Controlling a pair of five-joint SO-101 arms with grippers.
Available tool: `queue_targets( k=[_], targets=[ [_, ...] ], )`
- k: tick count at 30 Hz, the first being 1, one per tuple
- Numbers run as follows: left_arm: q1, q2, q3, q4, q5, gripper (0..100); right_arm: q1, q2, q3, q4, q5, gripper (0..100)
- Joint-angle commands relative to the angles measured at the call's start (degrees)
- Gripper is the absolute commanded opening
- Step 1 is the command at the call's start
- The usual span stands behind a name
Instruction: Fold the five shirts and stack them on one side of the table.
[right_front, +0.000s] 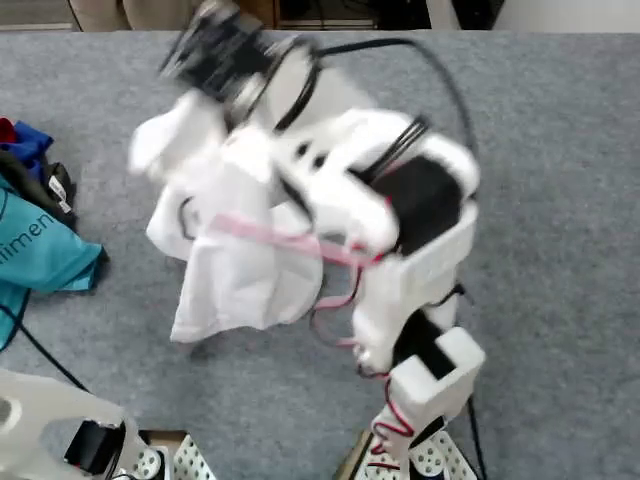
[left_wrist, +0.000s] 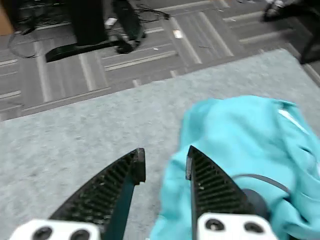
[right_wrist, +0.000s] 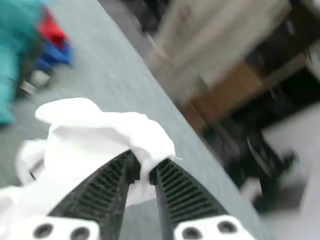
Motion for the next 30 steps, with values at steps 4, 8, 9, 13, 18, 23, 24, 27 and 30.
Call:
queue_targets(
  k=[4,8,9,13,18,23,24,27,30],
  targets=[
    [9.93,-2.95,8.62,0.62,0.09,14,16.22,-6.64,19.3,1.14,1.23,0.5],
    [14.95,-3.21,14.59,0.62,0.09,15,22.81,-9.8,31.96,1.05,8.35,0.5],
    [16.18,-3.82,16.0,0.62,0.09,15,24.22,-10.77,34.86,1.05,10.11,0.5],
    [22.15,-8.48,25.05,0.62,0.09,15,29.58,-14.99,46.02,0.97,17.58,0.4],
    [33.32,-17.36,42.29,0.62,0.09,15,35.38,-20.53,60.44,-0.53,27.52,0.4],
    [47.82,-24.92,60.22,0.53,0.09,15,42.59,-25.89,77.85,-7.91,37.01,0.5],
    [50.64,-25.36,62.86,0.53,0.09,15,44.0,-26.77,81.63,-9.76,38.77,0.5],
    [58.55,-25.45,67.16,0.44,1.58,15,47.69,-29.49,91.91,-15.56,42.46,0.5],
    [64.97,-25.27,68.84,-0.53,7.38,16,50.59,-32.31,100.0,-20.4,45.27,1.9]
  ],
)
